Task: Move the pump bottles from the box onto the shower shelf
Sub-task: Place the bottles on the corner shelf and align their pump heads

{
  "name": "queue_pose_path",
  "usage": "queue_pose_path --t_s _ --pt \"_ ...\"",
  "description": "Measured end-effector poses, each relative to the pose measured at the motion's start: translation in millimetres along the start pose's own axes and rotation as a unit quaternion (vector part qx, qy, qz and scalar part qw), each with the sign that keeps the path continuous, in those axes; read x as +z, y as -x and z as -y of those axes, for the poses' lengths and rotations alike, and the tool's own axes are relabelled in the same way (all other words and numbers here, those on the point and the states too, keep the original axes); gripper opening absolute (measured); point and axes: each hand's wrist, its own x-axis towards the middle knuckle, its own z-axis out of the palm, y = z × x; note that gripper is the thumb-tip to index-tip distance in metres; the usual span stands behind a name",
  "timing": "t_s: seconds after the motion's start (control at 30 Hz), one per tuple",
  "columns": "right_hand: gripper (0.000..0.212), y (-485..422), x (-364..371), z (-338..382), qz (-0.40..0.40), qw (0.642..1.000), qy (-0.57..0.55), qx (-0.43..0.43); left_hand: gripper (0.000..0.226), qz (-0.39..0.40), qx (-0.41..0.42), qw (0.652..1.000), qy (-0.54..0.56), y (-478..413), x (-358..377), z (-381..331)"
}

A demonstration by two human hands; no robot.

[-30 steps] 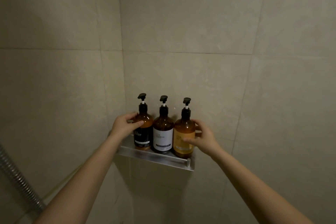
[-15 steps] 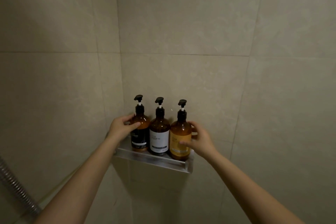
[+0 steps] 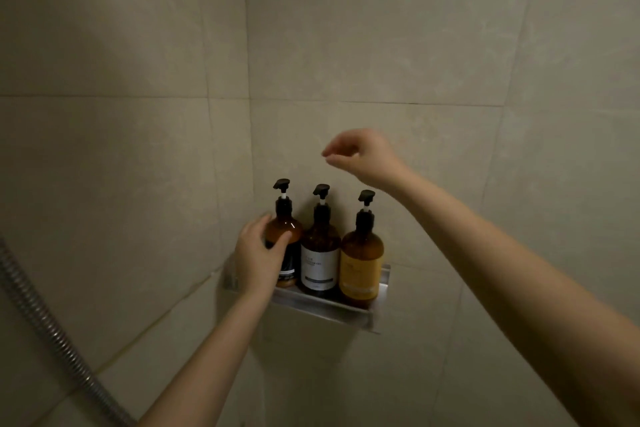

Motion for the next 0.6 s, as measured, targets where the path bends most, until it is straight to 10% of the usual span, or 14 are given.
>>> queue_pose_path --t_s 0.17,0.6 --pt "0.030 -49 45 16 0.166 0.980 0.105 -0.035 0.048 0.049 -0.033 0.998 0.027 -4 7 13" --pt "0.028 -66 79 12 0.189 0.972 0.138 -0.010 0.048 0.029 -0.044 0.997 0.056 -3 13 23"
